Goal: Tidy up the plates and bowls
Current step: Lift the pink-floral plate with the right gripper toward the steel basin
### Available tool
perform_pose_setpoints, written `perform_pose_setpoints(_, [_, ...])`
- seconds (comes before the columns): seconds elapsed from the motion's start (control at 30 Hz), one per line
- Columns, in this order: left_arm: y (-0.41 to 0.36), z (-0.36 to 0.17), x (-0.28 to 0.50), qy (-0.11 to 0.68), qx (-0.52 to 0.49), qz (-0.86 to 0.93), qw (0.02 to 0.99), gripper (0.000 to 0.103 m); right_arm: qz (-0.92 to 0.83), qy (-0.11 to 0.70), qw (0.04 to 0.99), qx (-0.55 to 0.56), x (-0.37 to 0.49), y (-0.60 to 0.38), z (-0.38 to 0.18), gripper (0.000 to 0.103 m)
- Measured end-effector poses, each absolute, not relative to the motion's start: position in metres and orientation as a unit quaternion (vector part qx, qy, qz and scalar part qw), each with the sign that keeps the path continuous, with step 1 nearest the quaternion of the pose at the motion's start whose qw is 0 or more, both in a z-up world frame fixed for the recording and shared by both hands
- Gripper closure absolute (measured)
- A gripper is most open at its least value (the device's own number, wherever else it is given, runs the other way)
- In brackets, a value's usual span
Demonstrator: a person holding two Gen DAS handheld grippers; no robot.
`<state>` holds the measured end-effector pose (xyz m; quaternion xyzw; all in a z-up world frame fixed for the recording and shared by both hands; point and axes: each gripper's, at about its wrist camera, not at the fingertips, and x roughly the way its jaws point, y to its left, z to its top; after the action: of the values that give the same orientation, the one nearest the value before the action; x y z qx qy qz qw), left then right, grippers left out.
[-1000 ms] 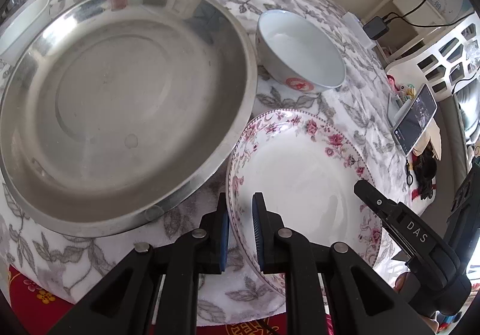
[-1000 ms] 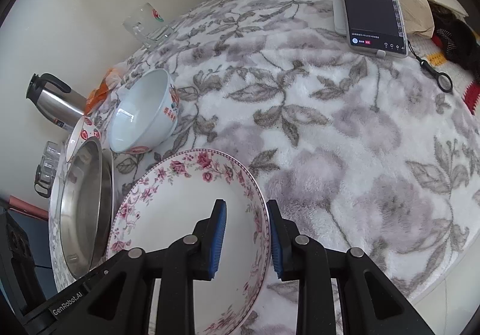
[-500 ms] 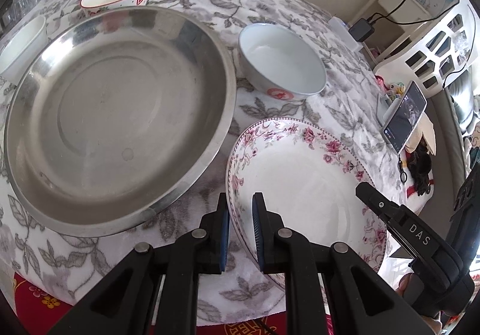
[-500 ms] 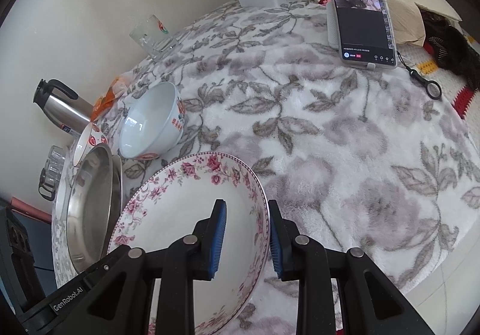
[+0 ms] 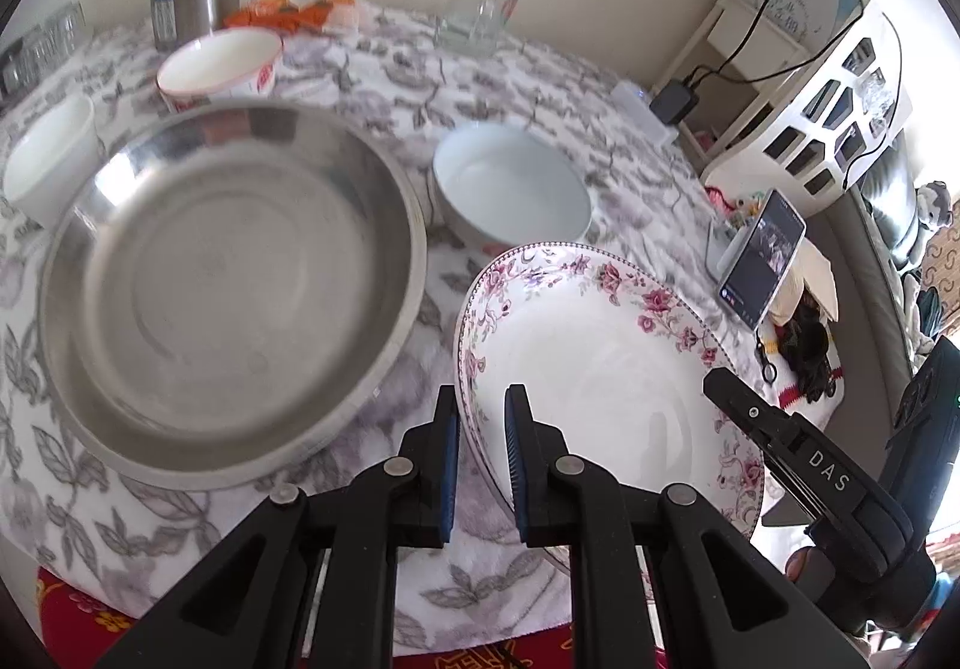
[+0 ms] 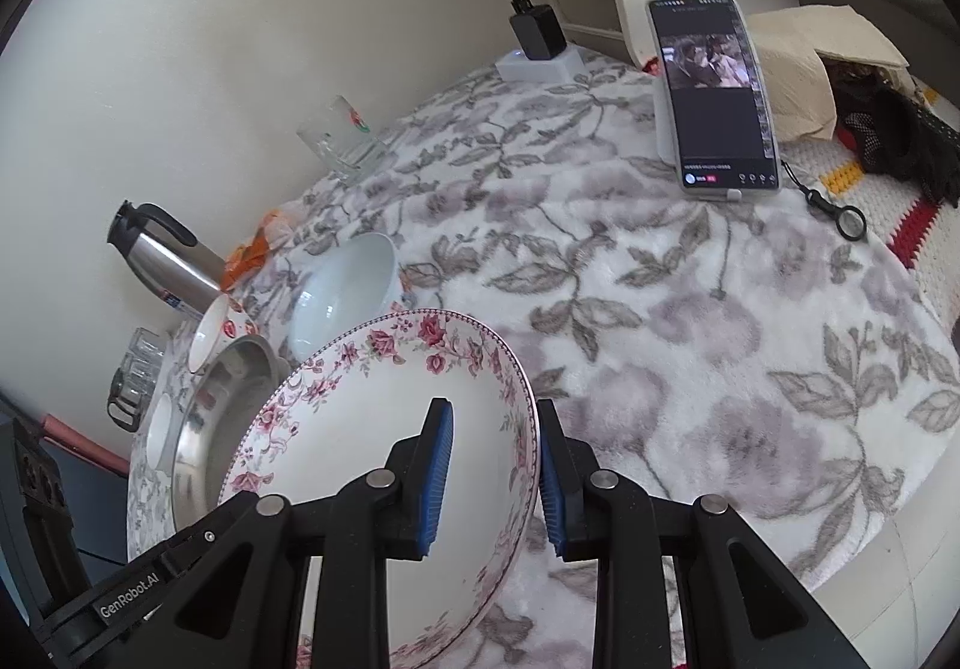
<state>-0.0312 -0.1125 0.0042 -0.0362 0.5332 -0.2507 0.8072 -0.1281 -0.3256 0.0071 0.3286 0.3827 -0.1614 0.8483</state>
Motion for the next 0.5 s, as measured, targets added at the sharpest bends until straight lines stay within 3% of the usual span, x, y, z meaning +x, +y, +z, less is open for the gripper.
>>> perform_pose_setpoints(0.5, [-0.070,0.022,-0.008,0.507,-0.068,-0.229,0.828,0.088,-0.139,0.379,0.868,0.290,-0.103,-0.283,0.021,0.074])
